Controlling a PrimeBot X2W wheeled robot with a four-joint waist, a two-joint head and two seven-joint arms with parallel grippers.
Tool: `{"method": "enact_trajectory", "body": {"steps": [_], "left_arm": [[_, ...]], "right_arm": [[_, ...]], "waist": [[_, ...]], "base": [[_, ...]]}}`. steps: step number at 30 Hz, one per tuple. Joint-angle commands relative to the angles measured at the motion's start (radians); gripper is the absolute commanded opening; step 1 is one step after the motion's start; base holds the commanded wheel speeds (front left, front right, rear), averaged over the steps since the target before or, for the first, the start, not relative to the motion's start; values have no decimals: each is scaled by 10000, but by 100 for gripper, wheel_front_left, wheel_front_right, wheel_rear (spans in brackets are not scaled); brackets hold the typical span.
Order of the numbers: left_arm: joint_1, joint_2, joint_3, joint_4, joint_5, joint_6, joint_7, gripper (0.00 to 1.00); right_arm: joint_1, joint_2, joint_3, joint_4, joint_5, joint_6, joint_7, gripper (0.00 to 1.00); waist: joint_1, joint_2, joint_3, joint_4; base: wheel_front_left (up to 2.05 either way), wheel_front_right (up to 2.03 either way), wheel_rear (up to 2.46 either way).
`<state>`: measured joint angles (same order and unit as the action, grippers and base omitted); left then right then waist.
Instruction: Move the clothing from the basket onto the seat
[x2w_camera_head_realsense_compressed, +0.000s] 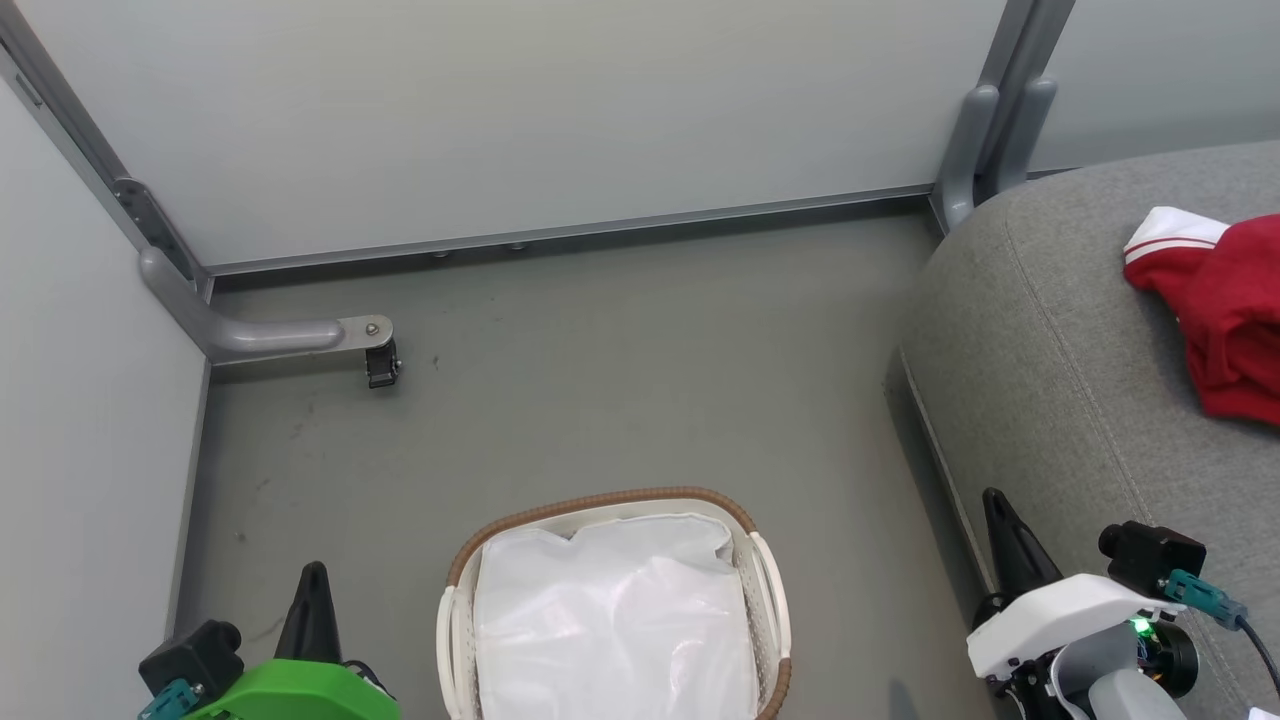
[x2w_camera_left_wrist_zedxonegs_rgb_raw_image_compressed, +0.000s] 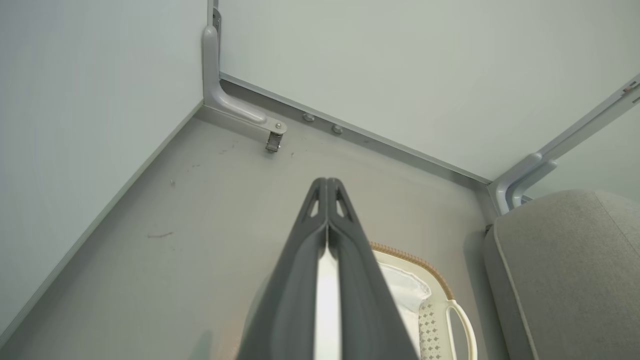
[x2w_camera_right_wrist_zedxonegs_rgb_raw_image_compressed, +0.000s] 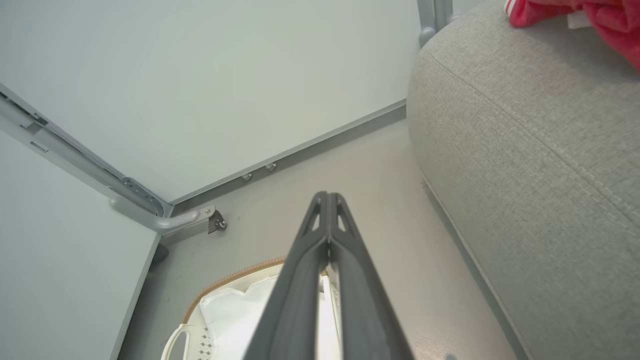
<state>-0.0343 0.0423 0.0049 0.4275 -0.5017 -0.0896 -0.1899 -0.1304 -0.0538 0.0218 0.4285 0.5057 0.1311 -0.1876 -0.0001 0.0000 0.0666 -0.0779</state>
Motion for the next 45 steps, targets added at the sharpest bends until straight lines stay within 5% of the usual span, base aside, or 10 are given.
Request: {"method": "enact_trajectory", "body": {"steps": [1,45], "left_arm": [[-201,41,88,-211,-413,-72,91,0],[-550,79,623,-1087,-6034,-263,1644,0]], "right_arm": [[-47,-37,-75,-225,422,-1,100,0],[103,-7,-760,-1103,6016,-3,1634,0]], "waist": [[1,0,-9,12],[1,0,-260,319]], "base": [[0,0,0],[0,0,0]]}}
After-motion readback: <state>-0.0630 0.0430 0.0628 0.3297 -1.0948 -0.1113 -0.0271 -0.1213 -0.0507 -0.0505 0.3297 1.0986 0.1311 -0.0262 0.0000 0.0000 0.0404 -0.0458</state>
